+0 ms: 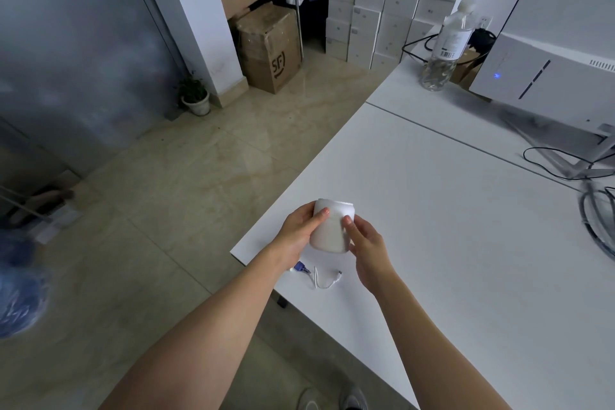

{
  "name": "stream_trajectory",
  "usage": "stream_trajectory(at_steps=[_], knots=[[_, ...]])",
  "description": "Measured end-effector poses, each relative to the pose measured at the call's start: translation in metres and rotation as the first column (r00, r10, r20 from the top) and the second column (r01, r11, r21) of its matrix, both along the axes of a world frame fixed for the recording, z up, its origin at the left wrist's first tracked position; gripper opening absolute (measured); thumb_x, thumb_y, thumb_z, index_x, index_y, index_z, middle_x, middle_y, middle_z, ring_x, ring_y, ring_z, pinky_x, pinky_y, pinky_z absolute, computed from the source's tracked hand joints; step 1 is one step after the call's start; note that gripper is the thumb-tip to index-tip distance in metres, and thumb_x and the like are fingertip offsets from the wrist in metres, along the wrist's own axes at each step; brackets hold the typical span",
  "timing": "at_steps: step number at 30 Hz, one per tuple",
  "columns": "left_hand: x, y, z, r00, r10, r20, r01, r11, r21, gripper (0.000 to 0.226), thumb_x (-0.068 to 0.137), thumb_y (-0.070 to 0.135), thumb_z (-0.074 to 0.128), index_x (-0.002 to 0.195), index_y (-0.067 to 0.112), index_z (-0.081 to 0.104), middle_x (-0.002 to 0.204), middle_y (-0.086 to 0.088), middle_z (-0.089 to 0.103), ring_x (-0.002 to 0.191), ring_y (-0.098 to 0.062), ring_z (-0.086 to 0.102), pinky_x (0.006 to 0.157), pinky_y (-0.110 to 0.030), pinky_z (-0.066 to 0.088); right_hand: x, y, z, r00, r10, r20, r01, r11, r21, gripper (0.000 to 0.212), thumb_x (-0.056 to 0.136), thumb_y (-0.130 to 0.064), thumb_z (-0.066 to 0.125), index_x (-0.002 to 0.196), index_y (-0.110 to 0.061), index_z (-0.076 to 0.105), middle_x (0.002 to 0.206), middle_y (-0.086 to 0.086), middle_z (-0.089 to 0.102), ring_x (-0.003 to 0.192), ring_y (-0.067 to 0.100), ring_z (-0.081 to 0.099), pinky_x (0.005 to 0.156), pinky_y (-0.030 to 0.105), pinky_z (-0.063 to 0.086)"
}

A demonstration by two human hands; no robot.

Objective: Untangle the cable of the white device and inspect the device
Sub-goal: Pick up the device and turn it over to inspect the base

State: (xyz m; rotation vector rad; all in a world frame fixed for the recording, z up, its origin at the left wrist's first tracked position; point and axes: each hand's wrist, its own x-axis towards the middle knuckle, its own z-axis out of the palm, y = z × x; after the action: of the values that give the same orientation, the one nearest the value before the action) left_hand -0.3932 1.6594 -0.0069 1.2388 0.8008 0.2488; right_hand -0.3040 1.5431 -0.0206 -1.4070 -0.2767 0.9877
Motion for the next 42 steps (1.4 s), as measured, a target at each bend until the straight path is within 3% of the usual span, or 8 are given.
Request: stream_trajectory(at_steps=[5, 8, 10, 14, 19, 26, 31, 42], knots=[[-0.003, 0.001, -0.002, 0.999, -0.003, 0.048, 0.004, 0.999, -0.034, 0.029, 0.084, 0.018, 0.066, 0.111, 0.024, 0.060, 0.118, 0.003, 0.066, 0.114, -0.015, 0.060, 0.098, -0.029, 0.046, 0.006, 0.004, 0.005, 1.000, -0.022, -0.003, 0.022, 0.998, -0.058, 0.033, 0.094, -0.044, 0.046, 0.104, -0.020, 0.067, 0.108, -0.001, 0.068, 0.106, 0.017, 0.061, 0.089, 0.031, 0.048], [-0.003, -0.001, -0.001, 0.997, 0.006, 0.082, -0.002, 0.998, -0.055, 0.029, 0.084, 0.006, 0.064, 0.103, 0.026, 0.061, 0.107, 0.010, 0.067, 0.103, -0.006, 0.063, 0.090, -0.021, 0.049, 0.008, 0.006, 0.004, 0.999, -0.030, -0.021, 0.029, 0.998, -0.052, 0.036, 0.094, -0.044, 0.045, 0.109, -0.018, 0.065, 0.110, -0.002, 0.068, 0.106, 0.015, 0.060, 0.084, 0.027, 0.047], [-0.003, -0.001, -0.002, 0.995, 0.004, 0.096, 0.003, 0.998, -0.067, 0.032, 0.083, 0.003, 0.064, 0.104, 0.027, 0.062, 0.108, 0.010, 0.068, 0.105, -0.008, 0.063, 0.093, -0.023, 0.048, 0.008, 0.005, 0.000, 0.999, -0.034, -0.017, 0.033, 0.998, -0.050, 0.042, 0.092, -0.046, 0.049, 0.115, -0.014, 0.064, 0.116, 0.002, 0.067, 0.111, 0.018, 0.060, 0.089, 0.030, 0.047], [-0.006, 0.000, -0.005, 0.992, -0.003, 0.128, 0.017, 0.994, -0.111, 0.029, 0.085, 0.010, 0.064, 0.112, 0.022, 0.064, 0.117, 0.004, 0.069, 0.115, -0.012, 0.061, 0.101, -0.026, 0.045, 0.007, 0.002, -0.007, 0.999, -0.019, -0.026, 0.018, 1.000, -0.023, 0.051, 0.085, -0.048, 0.056, 0.122, -0.013, 0.060, 0.125, 0.005, 0.064, 0.121, 0.022, 0.056, 0.102, 0.038, 0.044], [-0.006, 0.000, -0.010, 0.987, 0.110, 0.119, -0.091, 0.984, -0.154, 0.028, 0.090, 0.022, 0.058, 0.117, 0.014, 0.064, 0.117, 0.000, 0.068, 0.112, -0.012, 0.062, 0.095, -0.023, 0.047, 0.008, -0.002, -0.010, 0.999, 0.033, -0.025, -0.032, 0.999, 0.038, 0.033, 0.094, -0.028, 0.052, 0.120, -0.011, 0.062, 0.123, 0.007, 0.066, 0.120, 0.022, 0.057, 0.103, 0.037, 0.043], [-0.003, -0.001, -0.015, 0.967, 0.228, 0.112, -0.202, 0.957, -0.206, 0.024, 0.091, 0.013, 0.056, 0.114, 0.009, 0.061, 0.106, 0.000, 0.068, 0.100, -0.010, 0.063, 0.081, -0.016, 0.051, 0.007, -0.002, -0.007, 0.996, 0.074, -0.043, -0.072, 0.996, 0.049, 0.031, 0.094, -0.019, 0.052, 0.124, -0.014, 0.057, 0.125, 0.002, 0.063, 0.115, 0.013, 0.056, 0.089, 0.022, 0.042], [-0.001, -0.001, -0.020, 0.952, 0.293, 0.087, -0.262, 0.930, -0.259, 0.041, 0.088, 0.007, 0.058, 0.128, 0.000, 0.050, 0.119, -0.011, 0.061, 0.110, -0.020, 0.058, 0.094, -0.024, 0.046, 0.005, -0.001, -0.007, 0.993, 0.049, -0.107, -0.045, 0.998, 0.039, 0.022, 0.096, -0.021, 0.048, 0.116, -0.024, 0.057, 0.111, -0.012, 0.064, 0.105, 0.002, 0.057, 0.081, 0.020, 0.042], [0.003, -0.004, -0.024, 0.960, 0.266, 0.087, -0.232, 0.930, -0.285, 0.033, 0.091, 0.006, 0.054, 0.122, -0.005, 0.056, 0.112, -0.014, 0.065, 0.109, -0.024, 0.060, 0.097, -0.026, 0.047, 0.005, 0.000, -0.015, 0.989, -0.001, -0.151, 0.004, 1.000, 0.024, 0.023, 0.096, -0.021, 0.047, 0.118, -0.020, 0.056, 0.111, -0.009, 0.063, 0.105, 0.006, 0.057, 0.083, 0.022, 0.042]])
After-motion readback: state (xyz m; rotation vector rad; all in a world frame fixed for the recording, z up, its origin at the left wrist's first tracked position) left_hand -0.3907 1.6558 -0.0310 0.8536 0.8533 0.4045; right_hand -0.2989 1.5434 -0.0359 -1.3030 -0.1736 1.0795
